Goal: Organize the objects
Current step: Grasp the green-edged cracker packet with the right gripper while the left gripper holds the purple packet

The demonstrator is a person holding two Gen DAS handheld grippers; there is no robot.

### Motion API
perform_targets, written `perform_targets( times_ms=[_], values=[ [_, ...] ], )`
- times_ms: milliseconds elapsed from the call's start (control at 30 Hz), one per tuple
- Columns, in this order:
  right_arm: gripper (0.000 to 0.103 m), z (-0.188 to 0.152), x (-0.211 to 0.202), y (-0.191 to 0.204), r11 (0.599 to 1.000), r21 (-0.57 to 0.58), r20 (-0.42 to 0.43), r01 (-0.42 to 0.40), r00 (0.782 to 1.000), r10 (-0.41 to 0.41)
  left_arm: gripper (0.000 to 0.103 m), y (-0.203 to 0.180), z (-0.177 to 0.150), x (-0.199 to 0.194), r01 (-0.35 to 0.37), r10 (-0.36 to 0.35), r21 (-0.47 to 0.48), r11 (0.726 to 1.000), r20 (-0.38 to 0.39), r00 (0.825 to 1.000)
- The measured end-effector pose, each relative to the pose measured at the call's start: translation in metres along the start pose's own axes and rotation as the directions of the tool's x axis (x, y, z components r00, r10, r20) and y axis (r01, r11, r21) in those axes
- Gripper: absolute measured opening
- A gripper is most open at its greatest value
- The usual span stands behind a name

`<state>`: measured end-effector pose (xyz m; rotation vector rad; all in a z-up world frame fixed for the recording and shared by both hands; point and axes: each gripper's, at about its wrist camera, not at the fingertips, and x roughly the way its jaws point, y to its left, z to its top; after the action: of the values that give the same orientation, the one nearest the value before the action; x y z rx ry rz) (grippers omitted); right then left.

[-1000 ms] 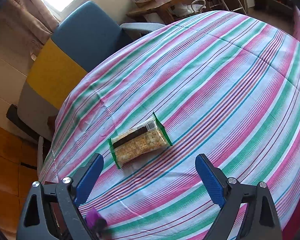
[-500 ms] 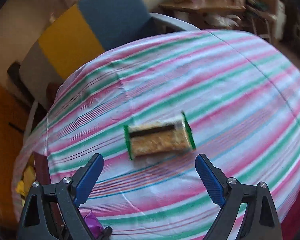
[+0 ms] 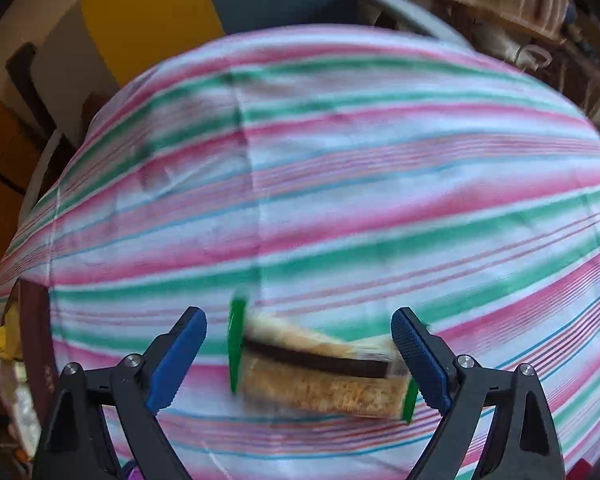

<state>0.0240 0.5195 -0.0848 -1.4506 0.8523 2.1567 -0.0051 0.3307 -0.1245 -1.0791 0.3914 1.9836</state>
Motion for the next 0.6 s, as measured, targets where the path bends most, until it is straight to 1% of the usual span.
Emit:
perform_targets(
  times_ms=[67, 133, 233, 300, 333, 367, 467, 533, 600],
  values=[
    [0.094, -0.019, 0.003, 0.002, 0.995, 0.006, -0.080, -0.098, 0.992, 0.098, 0.047, 0.000, 0.000, 0.001, 0.005, -0.005, -0.004, 1.000, 0.004, 1.000],
    [0.094, -0.042, 0.002, 0.010, 0.986, -0.019, -0.125, -0.163, 0.979, 0.159, 0.047, 0.001, -0.001, 0.000, 0.014, -0.014, -0.009, 1.000, 0.009, 1.000],
    [0.093, -0.064, -0.007, 0.017, 0.987, -0.051, -0.098, -0.152, 0.984, 0.146, 0.047, 0.003, 0.000, -0.001, 0.023, -0.023, -0.016, 1.000, 0.007, 1.000],
    [0.093, -0.067, -0.015, 0.015, 0.993, -0.049, -0.042, -0.105, 0.994, 0.103, 0.047, 0.004, -0.001, -0.002, 0.026, -0.026, -0.019, 0.999, 0.006, 1.000],
    [0.093, -0.065, -0.019, 0.011, 0.995, -0.019, -0.008, -0.094, 0.996, 0.094, 0.047, 0.004, -0.001, -0.002, 0.027, -0.026, -0.021, 0.999, 0.007, 1.000],
    [0.093, -0.063, -0.021, 0.004, 0.994, 0.026, 0.011, -0.105, 0.994, 0.105, 0.047, 0.004, -0.002, -0.002, 0.028, -0.027, -0.025, 0.999, 0.008, 1.000],
    [0.094, -0.060, -0.018, -0.019, 0.976, 0.182, 0.034, -0.122, 0.992, 0.118, 0.047, 0.005, -0.003, -0.003, 0.027, -0.027, -0.028, 0.999, 0.009, 1.000],
    [0.094, -0.058, -0.015, -0.036, 0.945, 0.295, 0.048, -0.140, 0.990, 0.132, 0.047, 0.005, -0.003, -0.003, 0.026, -0.026, -0.028, 0.999, 0.010, 1.000],
    [0.094, -0.056, -0.018, -0.048, 0.910, 0.374, 0.088, -0.180, 0.984, 0.158, 0.047, 0.004, -0.003, -0.003, 0.026, -0.025, -0.026, 0.999, 0.011, 1.000]
  ],
)
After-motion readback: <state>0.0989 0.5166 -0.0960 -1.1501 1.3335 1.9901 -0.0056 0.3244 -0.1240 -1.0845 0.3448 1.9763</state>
